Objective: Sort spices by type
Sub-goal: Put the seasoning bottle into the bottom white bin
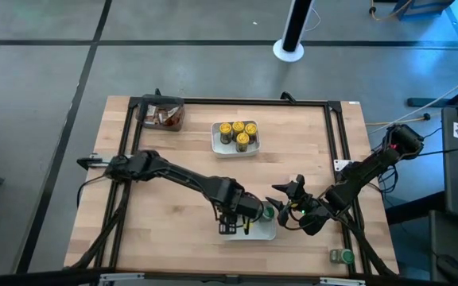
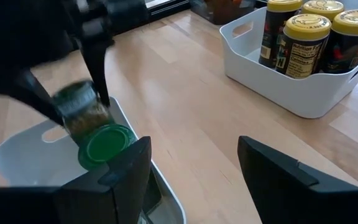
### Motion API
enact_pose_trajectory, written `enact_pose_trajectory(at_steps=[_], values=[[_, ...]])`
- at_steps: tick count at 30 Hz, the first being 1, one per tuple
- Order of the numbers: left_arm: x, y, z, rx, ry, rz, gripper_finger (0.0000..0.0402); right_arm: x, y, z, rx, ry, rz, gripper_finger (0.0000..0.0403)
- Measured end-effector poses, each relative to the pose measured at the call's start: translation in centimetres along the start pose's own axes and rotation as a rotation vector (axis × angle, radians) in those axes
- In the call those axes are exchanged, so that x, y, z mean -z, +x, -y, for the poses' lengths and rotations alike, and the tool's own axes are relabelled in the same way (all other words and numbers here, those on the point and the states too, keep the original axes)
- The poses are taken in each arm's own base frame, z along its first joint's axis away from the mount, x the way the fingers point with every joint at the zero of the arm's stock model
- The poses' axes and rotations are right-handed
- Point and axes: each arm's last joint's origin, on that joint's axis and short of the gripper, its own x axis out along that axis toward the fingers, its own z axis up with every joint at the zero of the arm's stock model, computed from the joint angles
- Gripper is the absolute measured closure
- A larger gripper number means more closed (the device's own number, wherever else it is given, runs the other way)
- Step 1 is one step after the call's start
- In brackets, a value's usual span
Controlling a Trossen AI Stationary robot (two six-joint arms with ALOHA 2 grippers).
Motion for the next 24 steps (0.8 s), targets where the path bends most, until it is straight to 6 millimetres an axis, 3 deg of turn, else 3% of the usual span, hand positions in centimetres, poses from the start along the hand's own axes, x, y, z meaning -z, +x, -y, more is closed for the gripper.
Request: enact_pose_trajectory(at_steps=[7, 24], values=[[-0.4, 1.7, -0.1, -0.004, 0.013, -0.025, 0.0207, 0.0, 0.0, 0.0, 0.001, -0.002, -0.001, 0.0162], [-0.5, 1.7, -0.1, -0.005, 0.058, -0.013, 0.0196, 0.0, 0.0, 0.0, 0.002, -0.003, -0.001, 0.0162]])
